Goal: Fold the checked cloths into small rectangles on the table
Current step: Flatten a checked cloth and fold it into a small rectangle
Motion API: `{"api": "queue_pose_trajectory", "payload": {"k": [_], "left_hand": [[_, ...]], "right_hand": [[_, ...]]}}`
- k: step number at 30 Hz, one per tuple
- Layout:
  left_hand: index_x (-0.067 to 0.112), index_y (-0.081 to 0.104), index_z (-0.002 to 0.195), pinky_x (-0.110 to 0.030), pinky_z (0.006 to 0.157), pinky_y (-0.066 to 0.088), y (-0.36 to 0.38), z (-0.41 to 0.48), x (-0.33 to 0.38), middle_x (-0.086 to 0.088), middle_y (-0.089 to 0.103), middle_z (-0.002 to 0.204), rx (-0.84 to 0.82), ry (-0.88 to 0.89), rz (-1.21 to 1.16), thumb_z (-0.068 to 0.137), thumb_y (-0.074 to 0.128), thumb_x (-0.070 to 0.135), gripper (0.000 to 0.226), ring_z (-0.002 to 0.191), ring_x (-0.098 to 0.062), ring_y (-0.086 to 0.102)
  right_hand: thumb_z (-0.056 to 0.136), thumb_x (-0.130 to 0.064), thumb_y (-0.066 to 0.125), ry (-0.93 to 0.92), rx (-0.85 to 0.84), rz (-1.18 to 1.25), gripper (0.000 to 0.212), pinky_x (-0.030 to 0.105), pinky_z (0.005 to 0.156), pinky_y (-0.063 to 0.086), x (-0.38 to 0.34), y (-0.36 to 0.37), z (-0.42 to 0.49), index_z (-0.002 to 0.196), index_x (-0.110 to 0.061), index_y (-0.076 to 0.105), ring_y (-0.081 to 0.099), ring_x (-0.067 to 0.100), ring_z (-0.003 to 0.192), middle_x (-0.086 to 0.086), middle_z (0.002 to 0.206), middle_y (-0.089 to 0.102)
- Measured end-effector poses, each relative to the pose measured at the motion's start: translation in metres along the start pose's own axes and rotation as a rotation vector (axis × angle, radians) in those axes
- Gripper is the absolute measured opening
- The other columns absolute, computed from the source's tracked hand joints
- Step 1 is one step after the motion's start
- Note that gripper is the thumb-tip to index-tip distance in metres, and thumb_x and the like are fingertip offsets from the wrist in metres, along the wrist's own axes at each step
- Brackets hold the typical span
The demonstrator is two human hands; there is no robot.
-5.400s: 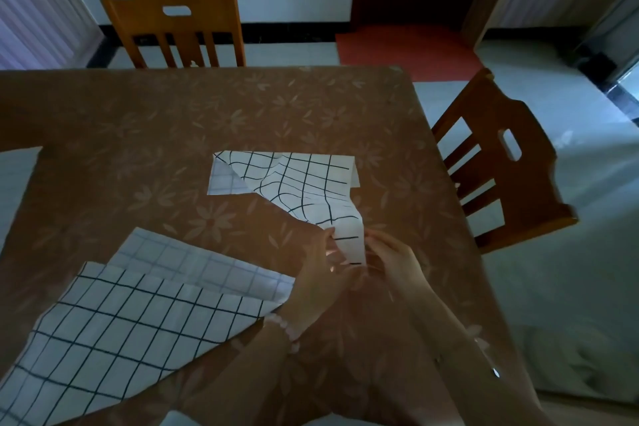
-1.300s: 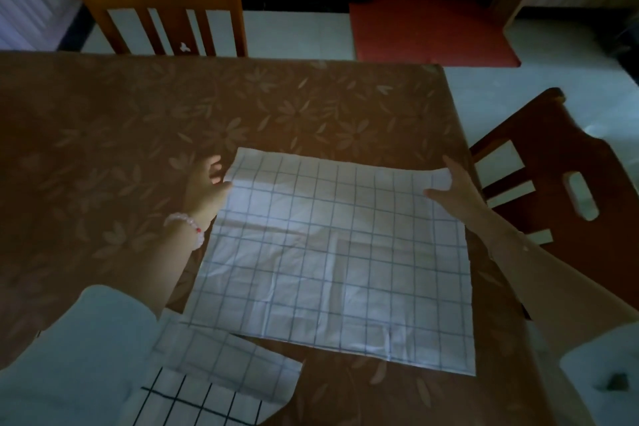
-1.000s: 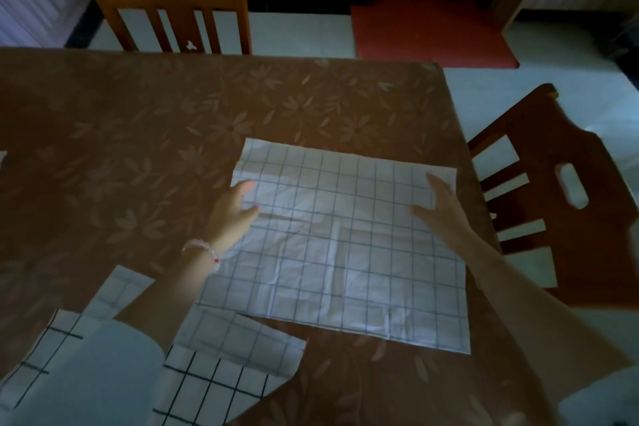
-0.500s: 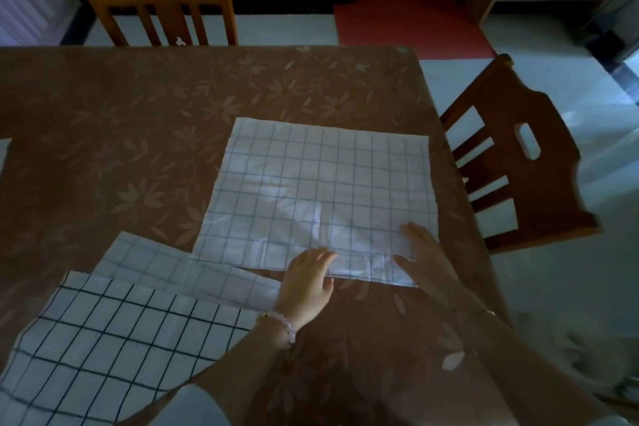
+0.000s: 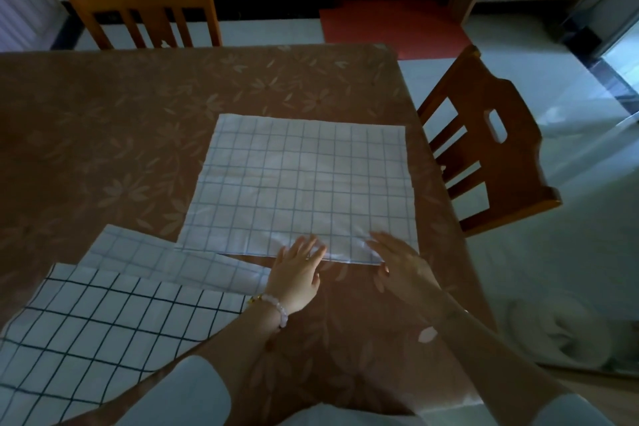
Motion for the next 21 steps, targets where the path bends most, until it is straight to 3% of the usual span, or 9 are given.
{"api": "queue_pose_trajectory", "payload": {"k": [7,15,18,21], "left_hand": [[0.021,0.025,0.147,-0.041,0.116,0.008,0.002,0.004,-0.005,0.000,0.009,0.158,-0.055,0.026,0.028,0.096,0.043,0.020,0.054,0.145,-0.021,0.007],[0.023,0.022,0.148,-0.043,0.116,0.012,-0.002,0.022,-0.012,0.002,0.005,0.158,-0.191,0.132,0.120,0.099,0.036,0.024,0.051,0.145,-0.018,0.007],[0.023,0.026,0.147,-0.052,0.114,0.017,-0.009,0.026,-0.013,0.003,0.011,0.158,-0.167,0.205,0.161,0.099,0.038,0.024,0.050,0.145,-0.018,0.013],[0.029,0.019,0.148,-0.058,0.113,0.007,-0.011,0.034,-0.022,0.007,0.005,0.158,-0.216,0.170,0.316,0.100,0.031,0.028,0.049,0.145,-0.016,0.010]], "right_hand": [[0.070,-0.020,0.080,0.052,-0.027,0.042,0.052,0.035,0.095,0.049,0.017,-0.001,-0.002,0.119,-0.015,0.063,0.058,0.019,0.117,0.002,0.127,0.061],[0.064,-0.012,0.080,-0.027,0.011,-0.110,0.037,0.032,0.072,0.058,0.002,-0.010,0.003,0.099,-0.015,0.070,0.066,0.018,0.093,0.000,0.104,0.069],[0.062,-0.006,0.079,0.005,0.075,-0.156,0.022,0.030,0.057,0.055,0.002,-0.014,0.008,0.081,-0.012,0.069,0.064,0.018,0.075,0.000,0.086,0.067],[0.066,-0.006,0.077,0.072,0.050,-0.167,0.015,0.028,0.046,0.049,0.001,-0.010,0.015,0.069,-0.012,0.063,0.058,0.018,0.062,0.000,0.070,0.059]]}}
Point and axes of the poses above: each hand's wrist, its own z-axis towards the middle knuckle, its own y-axis out of the palm, x = y × z, the point moved 10 cm from there along z, towards the middle knuckle
